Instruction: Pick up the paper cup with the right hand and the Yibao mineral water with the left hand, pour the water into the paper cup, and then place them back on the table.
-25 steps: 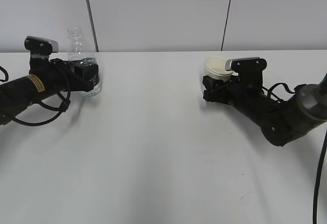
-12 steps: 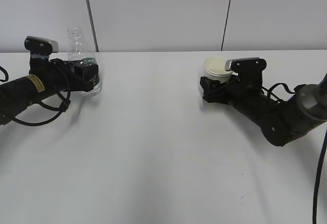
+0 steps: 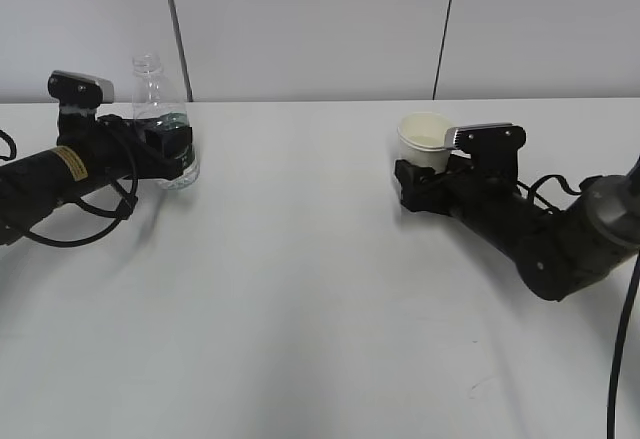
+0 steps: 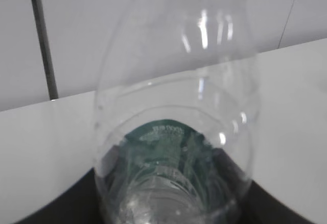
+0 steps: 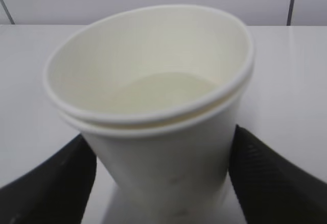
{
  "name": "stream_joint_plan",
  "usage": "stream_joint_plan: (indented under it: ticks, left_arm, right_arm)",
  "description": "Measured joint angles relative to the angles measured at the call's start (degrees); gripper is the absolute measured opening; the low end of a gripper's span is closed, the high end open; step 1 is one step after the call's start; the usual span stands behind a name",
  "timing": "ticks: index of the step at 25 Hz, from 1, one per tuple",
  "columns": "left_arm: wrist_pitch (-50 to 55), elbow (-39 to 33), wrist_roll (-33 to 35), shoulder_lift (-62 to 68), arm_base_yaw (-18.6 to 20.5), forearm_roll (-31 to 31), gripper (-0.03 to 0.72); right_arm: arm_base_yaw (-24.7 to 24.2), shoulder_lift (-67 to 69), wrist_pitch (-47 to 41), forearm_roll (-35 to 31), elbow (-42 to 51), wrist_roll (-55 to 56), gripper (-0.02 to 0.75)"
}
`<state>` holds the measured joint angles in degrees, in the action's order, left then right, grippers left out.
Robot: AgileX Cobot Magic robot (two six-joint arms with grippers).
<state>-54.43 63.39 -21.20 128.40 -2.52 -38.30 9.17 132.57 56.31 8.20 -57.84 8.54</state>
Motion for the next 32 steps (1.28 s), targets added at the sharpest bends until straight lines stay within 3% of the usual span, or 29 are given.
stream_joint_plan:
  ticks: [17,29,32]
  left_arm:
    - [0.0,0.0,0.0,0.0,0.0,0.4,0.323]
    - [0.1,0.0,0.0,0.0,0.0,0.5,0.323]
    - [-0.1,0.0,0.0,0.0,0.0,0.5,0.365]
  right_arm:
    - [0.0,-5.7,3.2,-0.1,8.1,0.0,0.596]
    - [0.0,-16.1,5.2,-0.1,18.9,-1.5,0.595]
    - [0.0,-18.5,5.3,-0.1,20.3,-1.9,0.595]
